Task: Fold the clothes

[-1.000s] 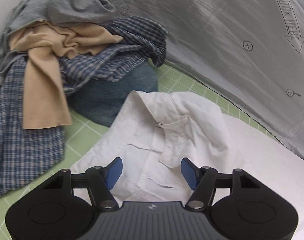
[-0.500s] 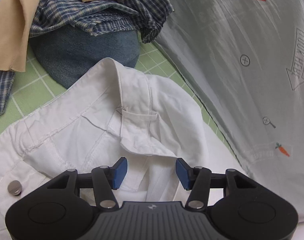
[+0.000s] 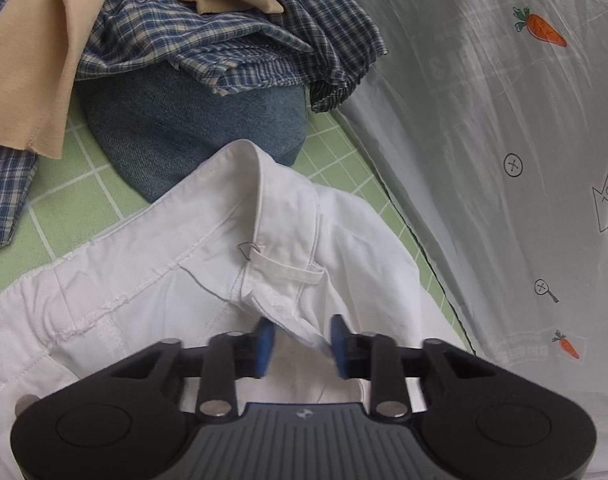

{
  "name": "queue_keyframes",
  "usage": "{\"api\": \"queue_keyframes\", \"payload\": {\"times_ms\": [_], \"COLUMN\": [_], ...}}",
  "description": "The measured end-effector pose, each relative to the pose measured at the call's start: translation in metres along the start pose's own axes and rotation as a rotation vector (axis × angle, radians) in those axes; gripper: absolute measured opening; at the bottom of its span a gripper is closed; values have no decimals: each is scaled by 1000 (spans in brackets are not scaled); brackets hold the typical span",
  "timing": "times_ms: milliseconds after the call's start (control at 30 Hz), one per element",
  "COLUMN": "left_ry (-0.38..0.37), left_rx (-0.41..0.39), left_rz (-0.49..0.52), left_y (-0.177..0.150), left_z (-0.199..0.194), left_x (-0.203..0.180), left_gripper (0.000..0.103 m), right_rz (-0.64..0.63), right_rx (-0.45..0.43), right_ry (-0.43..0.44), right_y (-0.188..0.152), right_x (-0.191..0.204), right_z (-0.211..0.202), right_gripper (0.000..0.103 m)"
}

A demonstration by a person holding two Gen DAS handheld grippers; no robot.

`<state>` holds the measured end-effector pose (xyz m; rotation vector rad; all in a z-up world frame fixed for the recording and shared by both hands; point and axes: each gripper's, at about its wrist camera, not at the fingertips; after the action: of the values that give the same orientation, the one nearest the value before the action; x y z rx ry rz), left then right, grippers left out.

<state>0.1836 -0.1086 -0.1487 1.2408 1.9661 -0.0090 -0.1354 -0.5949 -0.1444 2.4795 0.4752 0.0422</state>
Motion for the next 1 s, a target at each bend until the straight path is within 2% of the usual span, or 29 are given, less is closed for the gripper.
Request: {"api": "queue_keyframes", "payload": {"times_ms": [100,267,433,533,567,633,800,900,1000], "left_ry": [35,95,168,191,188,178,206,265,270], "left_rx": [-51,-165,-108,-106,-110,-116,-113,-85,-76], "left_rz": [17,142,174,174,173,181,252,247,207], "left_y": [0,5,0,-5,-4,-2,-1,-9,-18], "left_z": [-14,-61,-51,-52,-56,-65,-90,-100,-114], "left_x": [6,18,37,35,34,33,38,50,61], "left_gripper": [7,6,8,13,15,26,27,28,28], "right_rz": [-25,-27,-24,-37,-46,-58,-50,-37,-32], "right_rx": [-9,-6,17,19,14,2,7,20,10], "right_ry": [1,8,28,45,49,54,69,78,98], "right_y": [-1,-4,-6,-7,-7,-7,-10,-12,-12], "right_x": [2,2,4,9,10,11,8,7,6], "right_z": [-3,-3,2,2,1,-2,-4,-3,-7], "right_gripper": [103,103,103,103,103,103,103,103,103]}}
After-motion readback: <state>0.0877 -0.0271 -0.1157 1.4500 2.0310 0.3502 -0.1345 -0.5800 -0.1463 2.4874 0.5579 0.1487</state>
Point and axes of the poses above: each gripper's, at about its wrist camera, not at the fingertips, and z roughly the way its jaws point, x to its left, y to its top, and after that the axes turned 1 degree about -x, right-handed
